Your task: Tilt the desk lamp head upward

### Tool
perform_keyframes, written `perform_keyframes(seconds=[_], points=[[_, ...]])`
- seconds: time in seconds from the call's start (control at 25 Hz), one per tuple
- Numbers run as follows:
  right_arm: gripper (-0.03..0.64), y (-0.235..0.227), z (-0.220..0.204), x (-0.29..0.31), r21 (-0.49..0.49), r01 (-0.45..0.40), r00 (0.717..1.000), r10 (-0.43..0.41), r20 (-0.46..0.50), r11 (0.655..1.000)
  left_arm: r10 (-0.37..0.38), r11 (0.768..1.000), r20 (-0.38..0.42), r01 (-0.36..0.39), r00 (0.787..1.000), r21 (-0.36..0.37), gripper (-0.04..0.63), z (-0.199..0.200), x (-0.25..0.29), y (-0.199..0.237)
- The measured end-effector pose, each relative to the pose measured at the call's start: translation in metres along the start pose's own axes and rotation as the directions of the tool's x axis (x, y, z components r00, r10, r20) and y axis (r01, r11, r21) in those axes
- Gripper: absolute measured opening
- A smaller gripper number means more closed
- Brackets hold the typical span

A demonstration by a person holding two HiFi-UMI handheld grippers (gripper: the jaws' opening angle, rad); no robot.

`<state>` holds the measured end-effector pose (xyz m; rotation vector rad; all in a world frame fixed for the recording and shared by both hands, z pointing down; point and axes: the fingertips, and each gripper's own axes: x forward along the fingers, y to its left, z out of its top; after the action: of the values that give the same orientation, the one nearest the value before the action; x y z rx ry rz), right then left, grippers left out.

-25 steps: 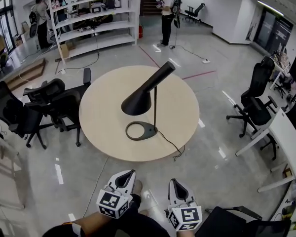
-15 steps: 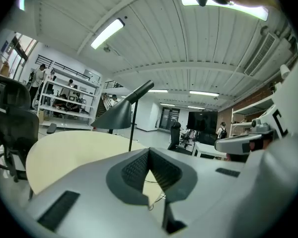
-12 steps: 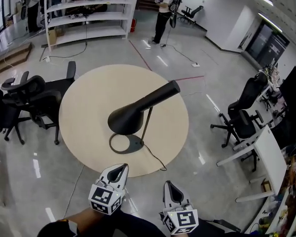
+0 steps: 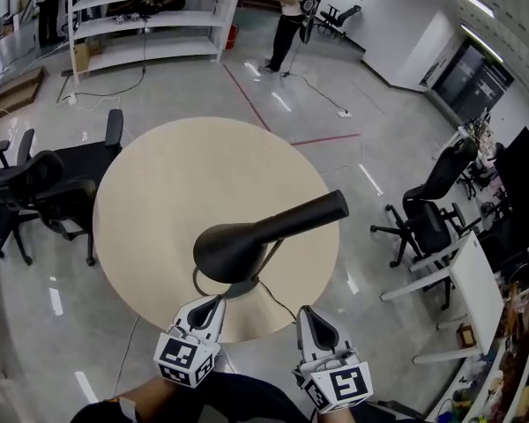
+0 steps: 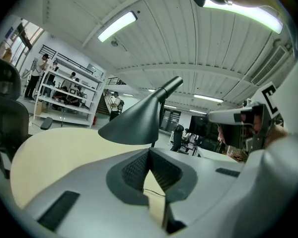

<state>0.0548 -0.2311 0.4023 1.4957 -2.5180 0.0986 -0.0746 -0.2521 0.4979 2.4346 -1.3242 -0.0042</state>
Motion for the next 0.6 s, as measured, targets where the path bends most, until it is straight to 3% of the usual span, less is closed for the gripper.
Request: perform_keyframes(seconds=[0.16,0.6], points=[[0.011,-0.003,0.05,0.02,-0.04,-0.021,0.996,0.024,0.088,0.999,-0.011,1.0,0.003,0.011,1.0,-0.018,0.044,0.005,0.005,0.022],[0.011,-0.027,0.171,0.051,-0.203,-0.101,0.956,0.151,0.252,0.974,-0.06,0.975,0.025,0.064,0.998,-0.212,0.049,0.006,0.022,0.053]])
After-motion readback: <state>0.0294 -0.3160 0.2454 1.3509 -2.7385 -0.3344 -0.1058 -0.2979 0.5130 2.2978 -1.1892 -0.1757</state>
